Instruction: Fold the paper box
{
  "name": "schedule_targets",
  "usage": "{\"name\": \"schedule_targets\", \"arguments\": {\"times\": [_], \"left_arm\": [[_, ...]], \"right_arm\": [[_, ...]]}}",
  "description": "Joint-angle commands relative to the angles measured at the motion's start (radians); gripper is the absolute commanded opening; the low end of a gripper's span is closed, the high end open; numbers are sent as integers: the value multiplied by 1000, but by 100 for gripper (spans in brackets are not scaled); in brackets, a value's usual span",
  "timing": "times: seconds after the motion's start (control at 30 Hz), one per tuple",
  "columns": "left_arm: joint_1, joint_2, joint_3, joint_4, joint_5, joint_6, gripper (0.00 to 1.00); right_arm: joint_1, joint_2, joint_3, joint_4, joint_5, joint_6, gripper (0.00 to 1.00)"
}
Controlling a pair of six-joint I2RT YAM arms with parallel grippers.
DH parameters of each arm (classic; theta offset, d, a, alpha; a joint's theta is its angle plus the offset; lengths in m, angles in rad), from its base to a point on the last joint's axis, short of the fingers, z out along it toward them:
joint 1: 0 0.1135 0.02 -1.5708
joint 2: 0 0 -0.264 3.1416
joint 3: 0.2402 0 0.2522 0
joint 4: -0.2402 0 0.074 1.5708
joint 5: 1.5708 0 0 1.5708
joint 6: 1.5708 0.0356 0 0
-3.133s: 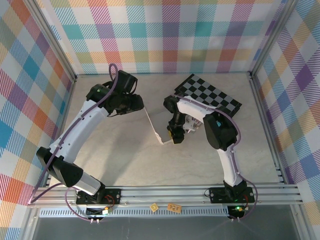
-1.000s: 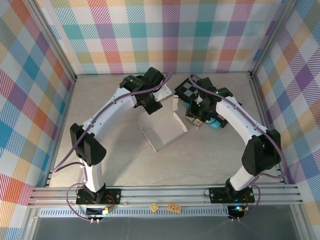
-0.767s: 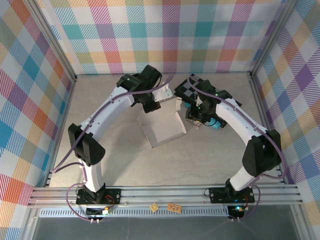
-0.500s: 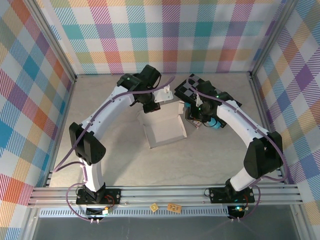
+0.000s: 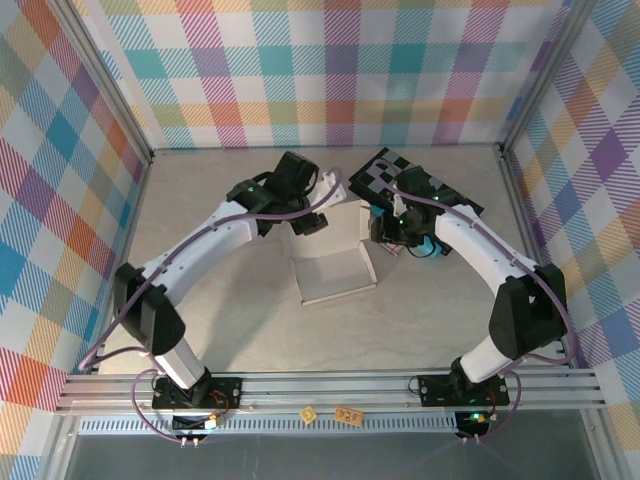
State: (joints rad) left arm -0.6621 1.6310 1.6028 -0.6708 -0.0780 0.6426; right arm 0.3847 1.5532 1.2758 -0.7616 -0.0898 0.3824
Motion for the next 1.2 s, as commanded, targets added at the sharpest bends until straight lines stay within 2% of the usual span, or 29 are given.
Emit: {"name": "schedule_targets", "arguments": {"times": [0.0,0.07,0.13,0.23,0.3,0.43,0.6,0.8,0.9,1.03,1.17], "left_arm": [[-3,-79,28,116,-121,-265,59],[0,-76,77,10,-157,-430,58],[10,-79,97,-111,-141,-599,57],[55,-95,49,-225,3,-788,55],[96,-95,16,-300,93,-850,53],[186,-126,-105,-338,194,-871,52],[219,-136,-200,-244,259,-840,53],[219,-95,-282,-186,203,-820,52],[218,-97,-331,-119,221,-821,51],[206,-47,-347,-78,241,-833,44],[195,-34,-376,-14,210,-846,42]], "right_arm": [[-29,-40,-16,46,1,-34,51],[-44,-40,-19,64,-2,-44,52],[-60,-42,-26,96,-17,-63,51],[-79,-48,-43,178,-62,-115,52],[-82,-59,-67,257,-74,-161,51],[-99,-44,-122,415,-174,-274,53],[-109,53,-73,420,-250,-381,55],[-110,141,-7,364,-295,-410,56],[-109,146,-21,367,-317,-413,56],[-108,163,-30,361,-329,-412,54],[-106,173,-39,372,-337,-419,53]]}}
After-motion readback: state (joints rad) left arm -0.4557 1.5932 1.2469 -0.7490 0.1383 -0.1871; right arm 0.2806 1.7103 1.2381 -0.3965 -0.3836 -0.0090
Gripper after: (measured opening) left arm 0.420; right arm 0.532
